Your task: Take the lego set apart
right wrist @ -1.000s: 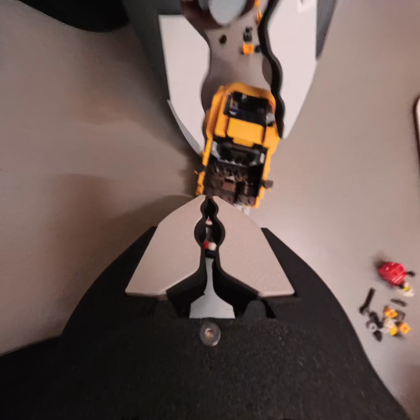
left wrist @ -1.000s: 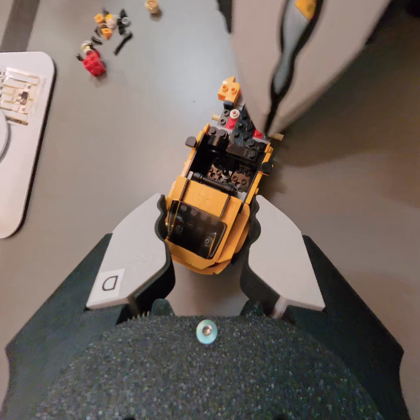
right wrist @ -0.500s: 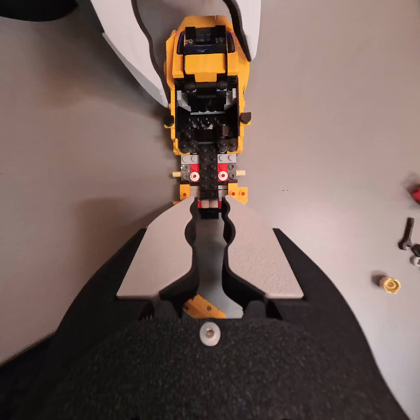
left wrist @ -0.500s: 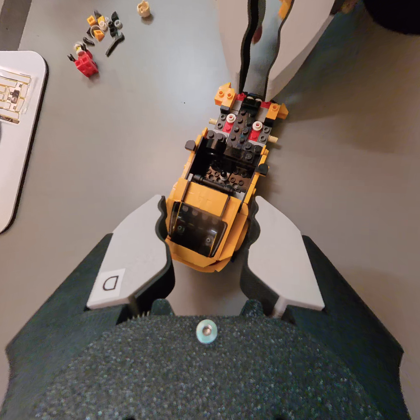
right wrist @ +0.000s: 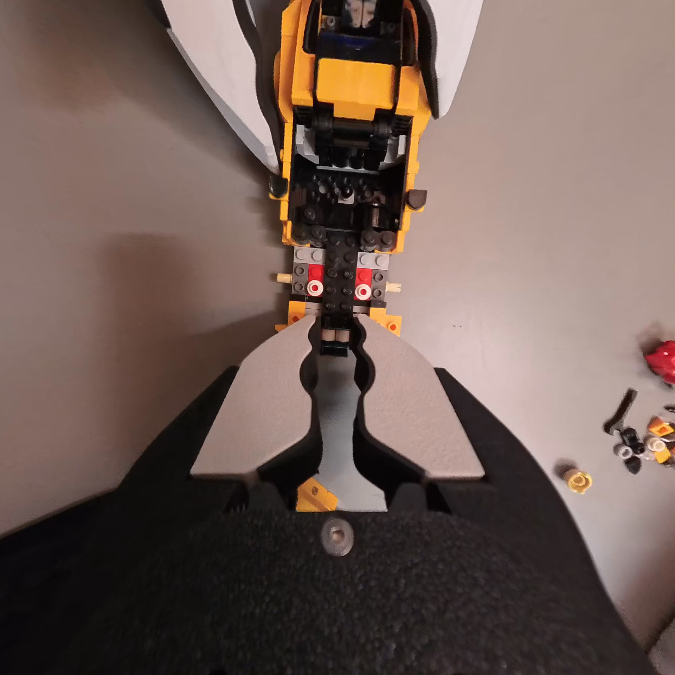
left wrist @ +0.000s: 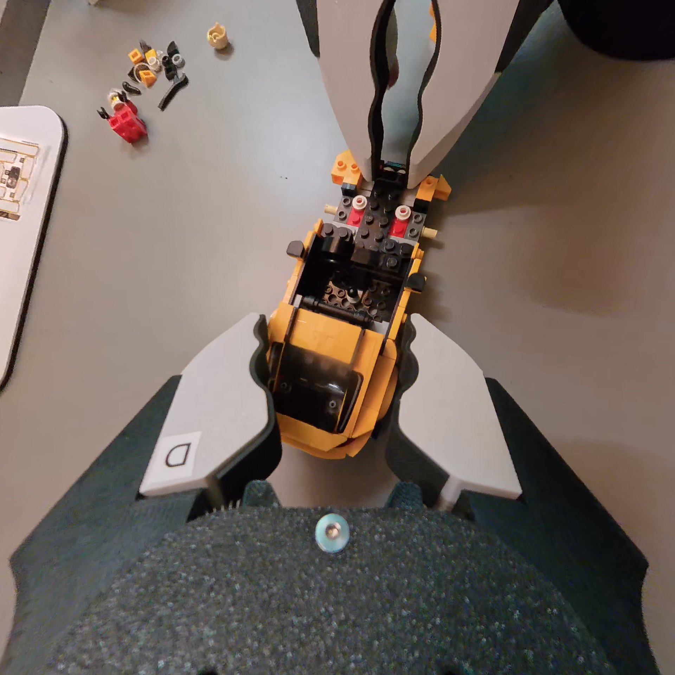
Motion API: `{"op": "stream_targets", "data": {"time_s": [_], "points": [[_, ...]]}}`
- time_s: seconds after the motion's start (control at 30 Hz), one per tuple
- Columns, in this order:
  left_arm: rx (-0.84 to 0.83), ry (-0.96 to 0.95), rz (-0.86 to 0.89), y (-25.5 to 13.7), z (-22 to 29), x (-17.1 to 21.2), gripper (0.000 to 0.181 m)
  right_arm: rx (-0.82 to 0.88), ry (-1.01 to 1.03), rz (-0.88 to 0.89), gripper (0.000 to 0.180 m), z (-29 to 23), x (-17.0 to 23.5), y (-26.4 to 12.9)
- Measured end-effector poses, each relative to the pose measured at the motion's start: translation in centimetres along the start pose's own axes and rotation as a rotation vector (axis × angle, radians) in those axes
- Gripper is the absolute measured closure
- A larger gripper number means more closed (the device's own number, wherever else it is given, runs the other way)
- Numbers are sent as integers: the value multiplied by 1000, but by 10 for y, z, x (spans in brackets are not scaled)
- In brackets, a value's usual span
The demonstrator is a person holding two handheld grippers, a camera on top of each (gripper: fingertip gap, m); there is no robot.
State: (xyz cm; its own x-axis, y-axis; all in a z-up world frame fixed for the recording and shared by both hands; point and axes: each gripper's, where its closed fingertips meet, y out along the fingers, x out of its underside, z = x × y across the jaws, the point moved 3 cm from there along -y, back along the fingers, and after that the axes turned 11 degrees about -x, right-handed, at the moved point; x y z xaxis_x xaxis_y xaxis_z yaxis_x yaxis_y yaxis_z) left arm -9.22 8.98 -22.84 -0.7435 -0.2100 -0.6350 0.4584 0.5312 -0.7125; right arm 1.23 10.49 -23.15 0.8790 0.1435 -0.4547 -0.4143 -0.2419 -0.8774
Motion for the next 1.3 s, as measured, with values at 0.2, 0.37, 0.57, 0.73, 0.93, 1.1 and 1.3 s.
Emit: {"op": "stream_targets", "data": {"time_s": [0.2, 0.37, 0.57, 0.73, 0.93, 1.1, 1.3], "points": [[-5, 11, -41, -1, 1, 0, 111, 39, -29, 24, 165, -2, -1, -1], [-8, 20, -57, -1, 2, 0, 111, 43, -20, 48, 165, -4, -1, -2], [-1, 19, -62, -2, 2, -1, 111, 35, 3, 88, 166, -5, -2, -5], [4, 16, -66, -3, 3, -2, 111, 33, 22, 122, 166, -6, -3, -8], [10, 20, -69, -4, 4, -3, 111, 34, 32, 150, 166, -8, -3, -11], [14, 27, -72, -3, 5, -4, 111, 35, 26, 144, 166, -9, -2, -10], [8, 37, -83, -4, 5, -6, 111, 30, 35, 142, 166, -9, -3, -14]]}}
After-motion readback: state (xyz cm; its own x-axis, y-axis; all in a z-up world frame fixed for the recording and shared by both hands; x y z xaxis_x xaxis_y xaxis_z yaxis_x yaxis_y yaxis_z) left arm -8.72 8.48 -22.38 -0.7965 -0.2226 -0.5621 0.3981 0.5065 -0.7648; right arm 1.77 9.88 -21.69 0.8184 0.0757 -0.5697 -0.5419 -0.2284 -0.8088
